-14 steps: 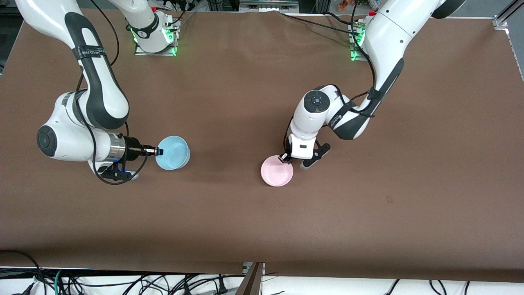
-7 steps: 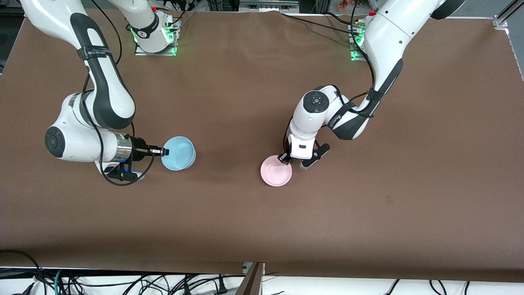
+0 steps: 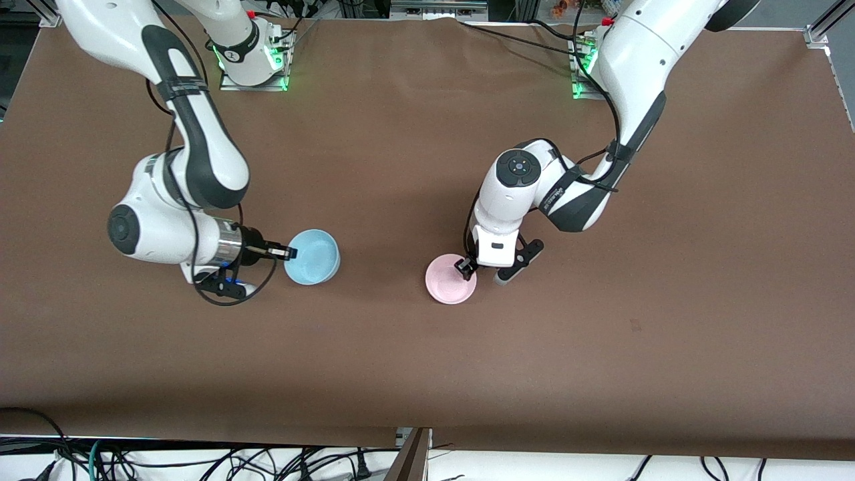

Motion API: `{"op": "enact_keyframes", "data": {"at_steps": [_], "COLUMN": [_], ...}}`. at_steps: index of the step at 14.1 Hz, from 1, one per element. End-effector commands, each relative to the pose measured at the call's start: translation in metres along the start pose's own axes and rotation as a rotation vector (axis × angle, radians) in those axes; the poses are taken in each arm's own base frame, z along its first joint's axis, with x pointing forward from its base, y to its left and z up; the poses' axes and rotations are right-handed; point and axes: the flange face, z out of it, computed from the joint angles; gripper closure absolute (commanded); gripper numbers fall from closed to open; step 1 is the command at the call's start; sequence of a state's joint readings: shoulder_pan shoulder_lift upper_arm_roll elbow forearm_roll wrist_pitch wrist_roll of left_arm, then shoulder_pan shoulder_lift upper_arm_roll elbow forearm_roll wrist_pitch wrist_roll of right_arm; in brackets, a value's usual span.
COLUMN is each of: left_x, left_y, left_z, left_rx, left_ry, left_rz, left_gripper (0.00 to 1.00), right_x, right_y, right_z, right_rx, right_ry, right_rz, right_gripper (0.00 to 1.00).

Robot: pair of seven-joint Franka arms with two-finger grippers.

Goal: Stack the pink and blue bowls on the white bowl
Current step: 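Carry the blue bowl with the right gripper while the left gripper withdraws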

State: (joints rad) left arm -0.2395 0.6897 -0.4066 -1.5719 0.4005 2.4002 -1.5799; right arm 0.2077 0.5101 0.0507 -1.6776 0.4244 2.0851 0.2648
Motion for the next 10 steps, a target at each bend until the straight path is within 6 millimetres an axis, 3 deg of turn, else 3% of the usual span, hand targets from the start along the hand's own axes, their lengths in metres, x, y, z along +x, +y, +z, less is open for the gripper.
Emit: {"op": "enact_keyframes", "data": {"at_steps": [1,3,6,9,10], "left_x": [0.014,0.02,0.029,0.046,0.055], "left_y": [0.017,0.024,0.029,0.023,0.019], "left_z": [-0.042,-0.071,-0.125,-0.177,-0.196], "left_rx": [0.068,0.104,0.178,0.261,0.271], "left_ry": [0.047,0.04,-0.025,-0.074,-0.081], "left_rz": [0.027,0.037,0.114,0.222,0.246], "left_gripper": [0.46,0.46,0.46,0.45,0.43], "right_x": [-0.003,-0.01,-0.018,-0.035,-0.036], "right_y": [-0.027,-0.049,-0.102,-0.158,-0.168], "right_z": [0.012,0.027,0.041,0.059,0.063], "right_rx": [0.021,0.025,0.049,0.078,0.093], "right_ry": [0.03,0.056,0.077,0.097,0.109], "right_rz": [0.053,0.086,0.191,0.272,0.303], "right_gripper": [1.0,1.0,1.0,1.0,1.0]}}
